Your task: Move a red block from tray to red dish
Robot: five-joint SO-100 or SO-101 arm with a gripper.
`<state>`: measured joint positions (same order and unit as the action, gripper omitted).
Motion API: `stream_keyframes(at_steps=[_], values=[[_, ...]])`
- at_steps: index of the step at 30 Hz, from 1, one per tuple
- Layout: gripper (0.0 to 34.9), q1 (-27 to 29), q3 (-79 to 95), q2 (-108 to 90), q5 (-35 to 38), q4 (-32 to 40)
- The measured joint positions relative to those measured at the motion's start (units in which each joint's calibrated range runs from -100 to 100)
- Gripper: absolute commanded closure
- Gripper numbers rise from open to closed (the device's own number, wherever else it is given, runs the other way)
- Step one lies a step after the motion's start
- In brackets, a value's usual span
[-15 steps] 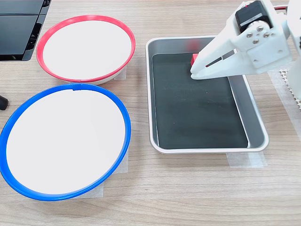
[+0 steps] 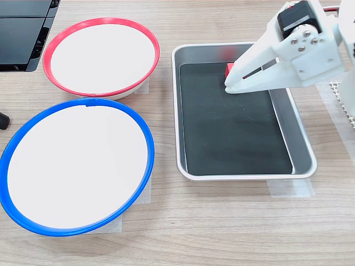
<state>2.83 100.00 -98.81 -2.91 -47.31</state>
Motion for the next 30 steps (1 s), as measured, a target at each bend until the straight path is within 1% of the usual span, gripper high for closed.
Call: stream_keyframes(at_steps=[16,19,21,22,23,25,26,27,28,30], values=[[34.6,0.0,0.0,0.0,0.0,0.0],[34.6,-1.3,0.0,0.0,-0.5,0.0],[34.7,-0.8,-0.5,3.2,0.0,0.1],[34.7,0.2,-3.0,7.1,1.6,-0.7],[34.7,1.7,-8.3,11.3,4.0,-3.3],[34.7,3.8,-15.0,18.2,6.5,-7.2],[34.6,6.3,-21.2,24.0,7.9,-11.3],[34.6,8.1,-25.8,27.5,9.1,-13.8],[32.8,10.6,-32.9,33.6,10.7,-17.9],[30.0,12.6,-39.0,40.1,12.0,-20.6]])
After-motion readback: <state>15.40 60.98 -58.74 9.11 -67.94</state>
